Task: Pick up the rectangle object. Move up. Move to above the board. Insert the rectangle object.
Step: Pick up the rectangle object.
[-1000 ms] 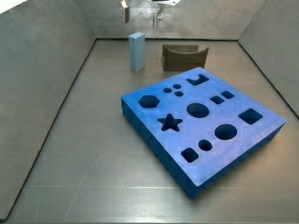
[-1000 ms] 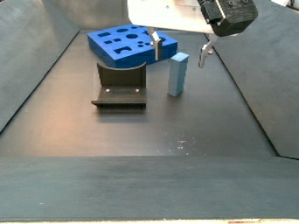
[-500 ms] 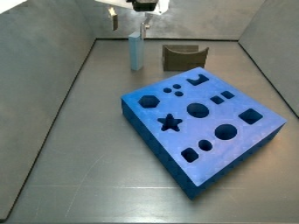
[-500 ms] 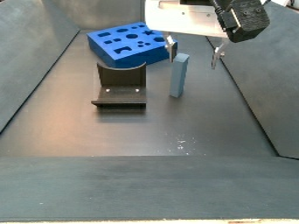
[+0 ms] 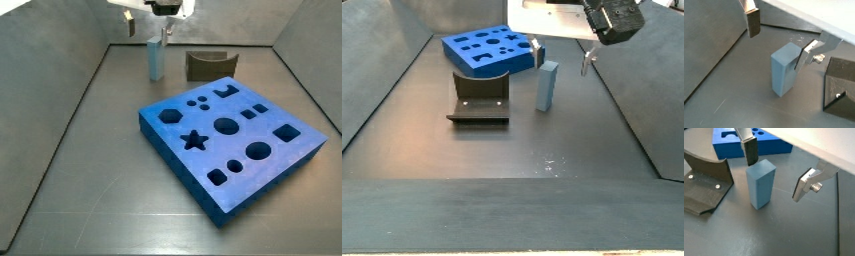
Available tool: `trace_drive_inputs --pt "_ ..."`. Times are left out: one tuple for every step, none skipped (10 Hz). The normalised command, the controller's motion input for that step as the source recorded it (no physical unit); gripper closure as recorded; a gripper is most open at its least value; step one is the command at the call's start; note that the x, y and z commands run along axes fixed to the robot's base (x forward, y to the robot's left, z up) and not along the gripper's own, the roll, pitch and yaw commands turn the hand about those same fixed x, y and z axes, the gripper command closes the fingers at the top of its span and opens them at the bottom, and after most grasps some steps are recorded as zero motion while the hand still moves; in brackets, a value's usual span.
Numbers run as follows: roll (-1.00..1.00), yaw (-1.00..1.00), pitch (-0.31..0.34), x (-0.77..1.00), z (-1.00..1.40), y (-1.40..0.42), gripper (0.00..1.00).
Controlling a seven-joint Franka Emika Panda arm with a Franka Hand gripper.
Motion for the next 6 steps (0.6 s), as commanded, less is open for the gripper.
trace_drive_inputs --pt "0.00 0.00 0.000 0.02 0.00 -0.05 0.00" --pt "0.00 -0.06 0.000 0.31 -0.03 -0.20 0.00" --pt "0.00 -0.17 0.000 0.35 -0.02 -0.08 0.00" --pt "0.00 -0.02 0.006 0.02 0.00 0.00 0.00" --pt "0.00 0.00 0.029 0.03 0.00 0.00 0.00" --pt "-0.19 0.00 0.149 0.21 0.00 0.15 0.00"
